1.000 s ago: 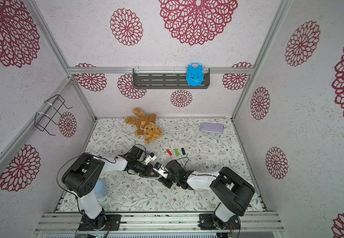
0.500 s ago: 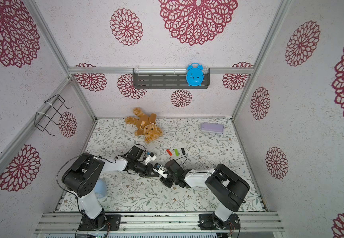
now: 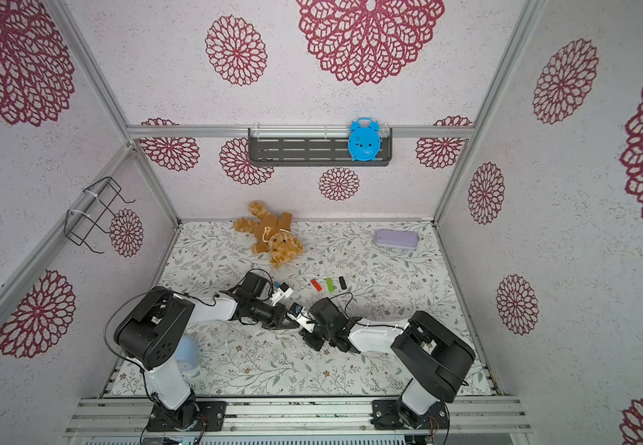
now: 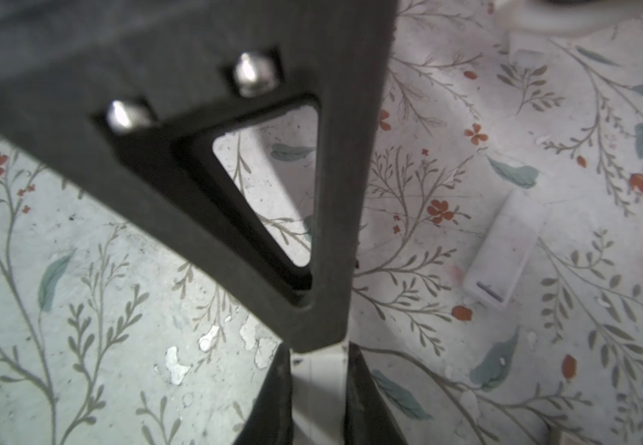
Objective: Close the usb drive cover
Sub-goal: Close the cover of the USB drive.
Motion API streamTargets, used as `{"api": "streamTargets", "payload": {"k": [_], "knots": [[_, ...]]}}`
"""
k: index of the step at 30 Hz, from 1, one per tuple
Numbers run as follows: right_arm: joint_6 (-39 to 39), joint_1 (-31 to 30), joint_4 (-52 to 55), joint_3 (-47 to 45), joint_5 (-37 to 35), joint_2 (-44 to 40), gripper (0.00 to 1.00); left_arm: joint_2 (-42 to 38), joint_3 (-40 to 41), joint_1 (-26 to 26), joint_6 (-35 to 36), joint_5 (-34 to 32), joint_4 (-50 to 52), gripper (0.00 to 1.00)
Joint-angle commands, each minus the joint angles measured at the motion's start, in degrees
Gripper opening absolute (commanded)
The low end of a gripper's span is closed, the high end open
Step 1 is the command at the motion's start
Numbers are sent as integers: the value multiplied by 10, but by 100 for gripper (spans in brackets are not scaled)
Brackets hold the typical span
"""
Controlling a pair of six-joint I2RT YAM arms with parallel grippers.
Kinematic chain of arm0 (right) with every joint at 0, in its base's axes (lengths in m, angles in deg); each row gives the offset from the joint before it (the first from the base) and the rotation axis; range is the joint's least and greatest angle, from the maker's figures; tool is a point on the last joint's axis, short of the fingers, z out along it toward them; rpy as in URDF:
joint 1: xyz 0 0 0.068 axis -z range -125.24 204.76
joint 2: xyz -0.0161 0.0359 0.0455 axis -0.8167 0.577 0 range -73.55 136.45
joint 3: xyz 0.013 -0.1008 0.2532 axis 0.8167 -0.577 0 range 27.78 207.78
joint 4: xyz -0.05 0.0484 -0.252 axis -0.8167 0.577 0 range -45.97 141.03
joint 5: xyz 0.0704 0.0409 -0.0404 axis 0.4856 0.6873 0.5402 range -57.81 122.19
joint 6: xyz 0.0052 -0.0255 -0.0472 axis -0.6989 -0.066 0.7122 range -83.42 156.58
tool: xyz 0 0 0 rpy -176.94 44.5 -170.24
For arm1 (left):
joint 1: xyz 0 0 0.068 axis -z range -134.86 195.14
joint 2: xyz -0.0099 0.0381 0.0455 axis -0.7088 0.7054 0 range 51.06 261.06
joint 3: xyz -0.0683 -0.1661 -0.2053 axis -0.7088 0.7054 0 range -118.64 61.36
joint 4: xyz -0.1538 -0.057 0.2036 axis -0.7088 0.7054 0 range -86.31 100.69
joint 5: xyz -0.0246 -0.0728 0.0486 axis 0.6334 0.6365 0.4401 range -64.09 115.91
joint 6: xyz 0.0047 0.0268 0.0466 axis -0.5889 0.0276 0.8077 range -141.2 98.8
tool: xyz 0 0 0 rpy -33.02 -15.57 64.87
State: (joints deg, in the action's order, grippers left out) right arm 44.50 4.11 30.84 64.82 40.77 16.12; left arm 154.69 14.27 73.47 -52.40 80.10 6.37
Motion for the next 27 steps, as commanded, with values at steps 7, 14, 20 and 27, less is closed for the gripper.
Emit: {"api": "streamTargets", "payload": {"k": [7,14,20,27], "knots": [[8,2,-105,79,-4,-32,0,-8,-15,8,-4,73,1,0],[-8,2,-216,100,-5,-34,0,-9,7,12,-88,85,-103,0],[60,4,-131,142,-12,-54,0,-4,-66,22,118,6,189,0],[18,18,-163,146,18,-61,0,-24,-17,19,-32,71,-38,0]]}}
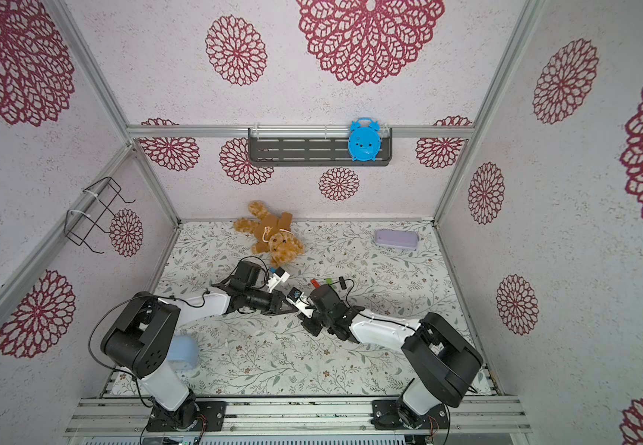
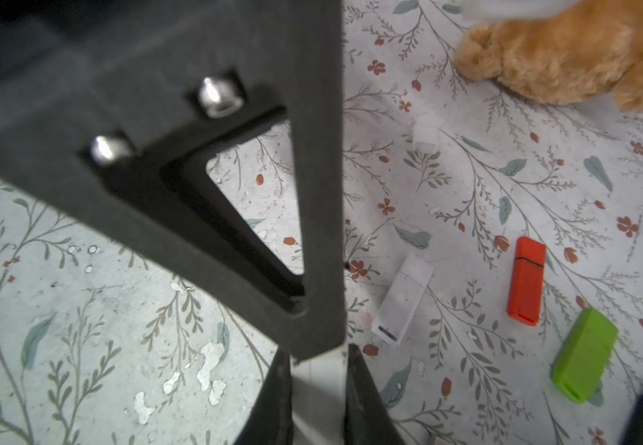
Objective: Close the usb drive cover
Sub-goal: Close the cover of the USB drive.
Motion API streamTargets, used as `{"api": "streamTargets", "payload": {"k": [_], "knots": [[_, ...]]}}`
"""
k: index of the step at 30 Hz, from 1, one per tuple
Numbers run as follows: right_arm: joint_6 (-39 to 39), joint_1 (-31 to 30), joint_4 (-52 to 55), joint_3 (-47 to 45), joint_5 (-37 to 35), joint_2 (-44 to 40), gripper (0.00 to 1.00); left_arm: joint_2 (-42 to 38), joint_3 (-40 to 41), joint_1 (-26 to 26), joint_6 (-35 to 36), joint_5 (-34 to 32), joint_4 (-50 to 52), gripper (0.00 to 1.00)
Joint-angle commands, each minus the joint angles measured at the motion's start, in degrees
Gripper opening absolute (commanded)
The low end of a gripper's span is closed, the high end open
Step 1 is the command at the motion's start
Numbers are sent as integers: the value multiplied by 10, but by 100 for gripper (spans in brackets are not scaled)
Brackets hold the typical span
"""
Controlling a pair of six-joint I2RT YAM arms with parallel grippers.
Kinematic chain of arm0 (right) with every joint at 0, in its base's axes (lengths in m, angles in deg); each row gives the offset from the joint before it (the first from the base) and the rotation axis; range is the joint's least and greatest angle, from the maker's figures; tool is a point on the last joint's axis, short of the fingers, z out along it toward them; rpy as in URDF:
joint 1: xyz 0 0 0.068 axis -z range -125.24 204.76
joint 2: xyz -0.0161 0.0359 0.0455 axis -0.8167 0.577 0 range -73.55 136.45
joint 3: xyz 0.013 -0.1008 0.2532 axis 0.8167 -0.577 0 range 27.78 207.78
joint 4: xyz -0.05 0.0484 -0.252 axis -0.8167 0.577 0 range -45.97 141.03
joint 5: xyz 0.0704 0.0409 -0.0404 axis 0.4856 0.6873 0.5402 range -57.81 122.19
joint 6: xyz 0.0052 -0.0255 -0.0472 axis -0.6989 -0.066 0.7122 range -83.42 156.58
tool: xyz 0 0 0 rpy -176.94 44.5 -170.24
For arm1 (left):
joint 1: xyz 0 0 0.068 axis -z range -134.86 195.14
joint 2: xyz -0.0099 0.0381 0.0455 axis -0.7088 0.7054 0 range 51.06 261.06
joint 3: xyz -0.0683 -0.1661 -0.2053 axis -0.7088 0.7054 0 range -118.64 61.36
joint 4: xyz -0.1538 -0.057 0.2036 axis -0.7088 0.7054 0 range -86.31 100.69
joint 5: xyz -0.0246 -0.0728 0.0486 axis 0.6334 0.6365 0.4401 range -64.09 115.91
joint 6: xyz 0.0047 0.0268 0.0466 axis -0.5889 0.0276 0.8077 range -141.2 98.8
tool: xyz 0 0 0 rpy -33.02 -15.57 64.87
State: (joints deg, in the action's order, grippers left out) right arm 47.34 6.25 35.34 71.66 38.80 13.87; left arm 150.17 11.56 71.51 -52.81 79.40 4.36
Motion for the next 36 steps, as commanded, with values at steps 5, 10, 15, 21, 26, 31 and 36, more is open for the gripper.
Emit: {"api": "streamTargets", "payload": {"k": [5,10,15,21,26,31,36], "knots": [[28,-4,-167,49,-4,-67,0,-17,-19,28,-9,47,23,0],[60,-3,-65,14,-52,-119,0,-79,-62,3,-20,-13,52,17],[61,-1,-7,-21,-92,-170,0,-116,-98,-13,-38,-36,38,48],[5,44,30,-52,-126,-192,0,-151,-88,-21,-41,-93,27,64],[-123,135,155,2,-145,-133,0,-202,-57,-25,-7,-210,57,70],[-192,218,261,56,-120,-39,0,-255,-38,-25,36,-313,86,77],[-204,233,315,104,-126,43,0,-299,-14,-26,59,-384,86,87]]}}
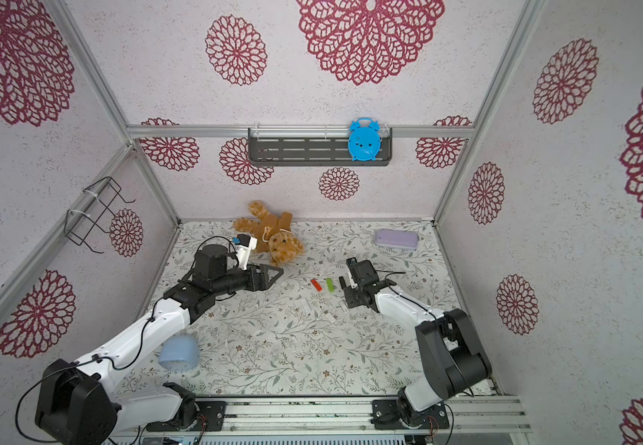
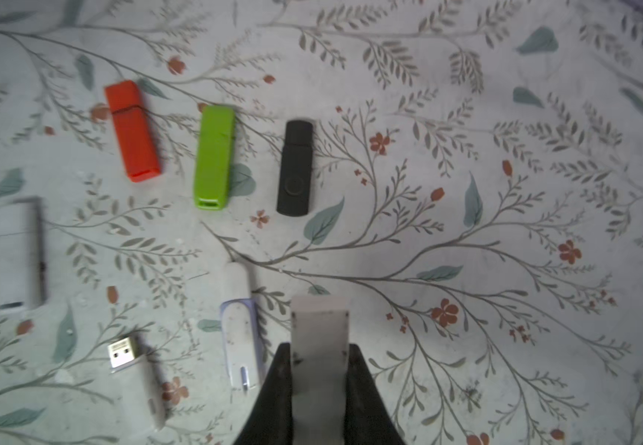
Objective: Close the usb drive cover
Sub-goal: Close the cover of the USB drive, then place the USB drive at the center of the board.
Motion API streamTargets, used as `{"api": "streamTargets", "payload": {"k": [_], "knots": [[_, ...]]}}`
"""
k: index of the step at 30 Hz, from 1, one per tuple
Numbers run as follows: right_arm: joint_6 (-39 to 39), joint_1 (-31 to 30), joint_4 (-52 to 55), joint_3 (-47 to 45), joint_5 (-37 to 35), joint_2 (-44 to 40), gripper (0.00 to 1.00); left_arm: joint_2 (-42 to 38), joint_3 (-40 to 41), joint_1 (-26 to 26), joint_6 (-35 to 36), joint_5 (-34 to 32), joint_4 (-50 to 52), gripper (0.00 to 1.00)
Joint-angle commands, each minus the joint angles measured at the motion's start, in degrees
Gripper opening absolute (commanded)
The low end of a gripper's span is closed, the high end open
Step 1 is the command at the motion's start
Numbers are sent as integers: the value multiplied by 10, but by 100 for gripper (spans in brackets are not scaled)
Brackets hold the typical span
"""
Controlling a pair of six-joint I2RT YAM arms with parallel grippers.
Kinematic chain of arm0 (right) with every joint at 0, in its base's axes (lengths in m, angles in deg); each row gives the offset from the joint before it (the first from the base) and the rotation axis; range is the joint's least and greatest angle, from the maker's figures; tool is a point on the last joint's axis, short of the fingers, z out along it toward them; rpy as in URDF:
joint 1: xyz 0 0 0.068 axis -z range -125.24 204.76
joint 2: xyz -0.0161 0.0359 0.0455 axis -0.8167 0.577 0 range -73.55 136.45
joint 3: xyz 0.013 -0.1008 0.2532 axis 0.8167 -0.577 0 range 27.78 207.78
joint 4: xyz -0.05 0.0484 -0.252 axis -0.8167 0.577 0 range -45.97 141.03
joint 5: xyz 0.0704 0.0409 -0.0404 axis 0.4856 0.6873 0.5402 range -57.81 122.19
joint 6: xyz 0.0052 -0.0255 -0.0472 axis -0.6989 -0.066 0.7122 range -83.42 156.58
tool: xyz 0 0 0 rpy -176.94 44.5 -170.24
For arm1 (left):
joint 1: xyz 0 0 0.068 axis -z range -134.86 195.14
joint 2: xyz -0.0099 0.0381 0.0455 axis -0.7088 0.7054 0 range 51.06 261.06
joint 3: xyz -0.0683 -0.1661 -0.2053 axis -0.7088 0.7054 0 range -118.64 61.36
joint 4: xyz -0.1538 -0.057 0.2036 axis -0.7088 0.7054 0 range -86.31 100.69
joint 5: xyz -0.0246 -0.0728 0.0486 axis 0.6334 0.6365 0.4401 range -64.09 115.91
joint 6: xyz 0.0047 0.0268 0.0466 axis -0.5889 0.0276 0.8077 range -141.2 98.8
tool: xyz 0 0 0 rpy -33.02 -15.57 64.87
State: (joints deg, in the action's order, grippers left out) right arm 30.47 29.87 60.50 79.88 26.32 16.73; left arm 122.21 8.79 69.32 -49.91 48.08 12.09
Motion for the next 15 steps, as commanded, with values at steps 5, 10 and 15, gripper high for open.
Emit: {"api": "streamTargets", "payload": {"k": [5,10,15], "knots": [[-43,-1,71,32,-28,39,1,-44,29,-5,34,-118,12,98],[-33,-1,94,51,-14,75,9,-53,37,-7,31,-146,15,97],[-28,-1,104,66,-12,72,18,-62,46,-9,25,-169,13,97]]}}
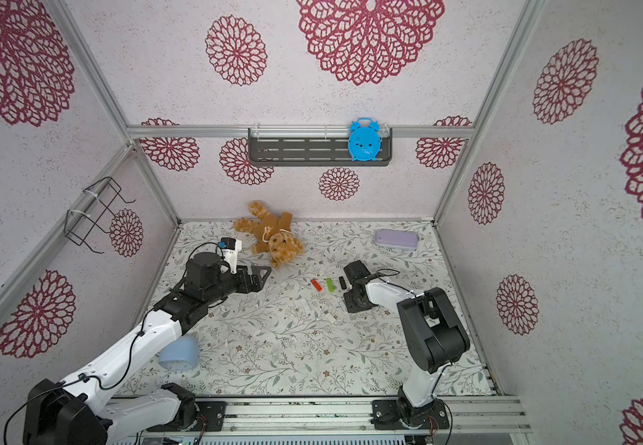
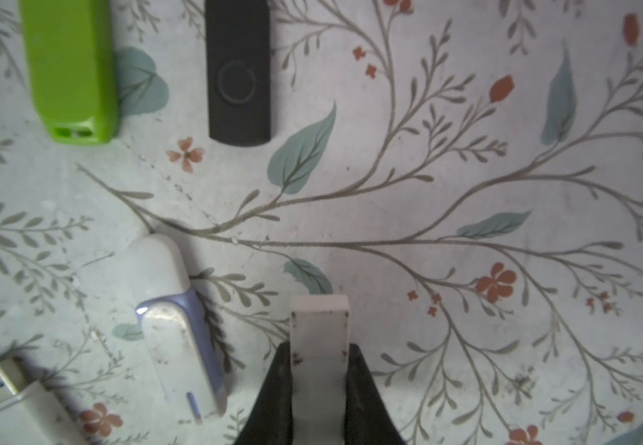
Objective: Close the usb drive cover
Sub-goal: Place the USB drive at the center of the board.
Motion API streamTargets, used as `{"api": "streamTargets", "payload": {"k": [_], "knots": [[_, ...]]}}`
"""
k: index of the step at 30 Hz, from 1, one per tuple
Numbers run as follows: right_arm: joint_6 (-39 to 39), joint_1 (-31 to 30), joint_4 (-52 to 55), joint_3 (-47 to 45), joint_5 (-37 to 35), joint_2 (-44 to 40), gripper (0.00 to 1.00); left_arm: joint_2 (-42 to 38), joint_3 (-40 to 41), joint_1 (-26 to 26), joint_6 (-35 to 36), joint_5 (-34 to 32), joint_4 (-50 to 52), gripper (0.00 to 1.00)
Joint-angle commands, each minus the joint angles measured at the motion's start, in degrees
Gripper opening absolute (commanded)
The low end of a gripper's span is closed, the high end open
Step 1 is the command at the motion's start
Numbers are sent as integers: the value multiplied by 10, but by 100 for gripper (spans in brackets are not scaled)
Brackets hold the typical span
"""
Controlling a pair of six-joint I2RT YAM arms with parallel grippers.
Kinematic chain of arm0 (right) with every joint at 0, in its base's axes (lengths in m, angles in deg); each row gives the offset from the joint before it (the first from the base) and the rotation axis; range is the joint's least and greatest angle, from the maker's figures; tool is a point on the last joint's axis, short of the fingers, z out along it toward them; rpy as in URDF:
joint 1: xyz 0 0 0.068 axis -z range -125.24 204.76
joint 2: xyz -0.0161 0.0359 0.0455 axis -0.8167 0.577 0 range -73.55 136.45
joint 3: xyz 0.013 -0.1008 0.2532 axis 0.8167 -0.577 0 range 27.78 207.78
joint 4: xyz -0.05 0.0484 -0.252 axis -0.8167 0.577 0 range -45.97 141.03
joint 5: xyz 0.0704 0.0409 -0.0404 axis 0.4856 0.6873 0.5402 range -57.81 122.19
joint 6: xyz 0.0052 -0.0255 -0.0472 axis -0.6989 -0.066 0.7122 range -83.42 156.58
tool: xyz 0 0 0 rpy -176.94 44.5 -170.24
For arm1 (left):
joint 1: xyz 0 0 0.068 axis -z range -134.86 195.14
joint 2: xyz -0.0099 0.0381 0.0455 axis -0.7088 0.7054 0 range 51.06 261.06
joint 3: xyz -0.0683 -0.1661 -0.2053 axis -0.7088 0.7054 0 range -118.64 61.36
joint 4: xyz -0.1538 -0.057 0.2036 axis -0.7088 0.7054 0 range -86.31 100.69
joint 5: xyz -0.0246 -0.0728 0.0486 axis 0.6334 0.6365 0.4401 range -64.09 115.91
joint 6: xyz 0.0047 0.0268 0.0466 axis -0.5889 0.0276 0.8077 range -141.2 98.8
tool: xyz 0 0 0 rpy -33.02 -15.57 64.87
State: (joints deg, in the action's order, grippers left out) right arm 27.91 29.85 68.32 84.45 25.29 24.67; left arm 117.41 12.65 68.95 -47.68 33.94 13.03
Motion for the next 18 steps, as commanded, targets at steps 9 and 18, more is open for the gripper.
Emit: {"api": "streamTargets", "payload": {"k": [9,18], "knots": [[17,-1,71,80,6,-4,33,-24,21,-10,6,-55,1,97],[42,-22,91,185,51,1,40,-33,37,-15,-8,-88,-7,97]]}}
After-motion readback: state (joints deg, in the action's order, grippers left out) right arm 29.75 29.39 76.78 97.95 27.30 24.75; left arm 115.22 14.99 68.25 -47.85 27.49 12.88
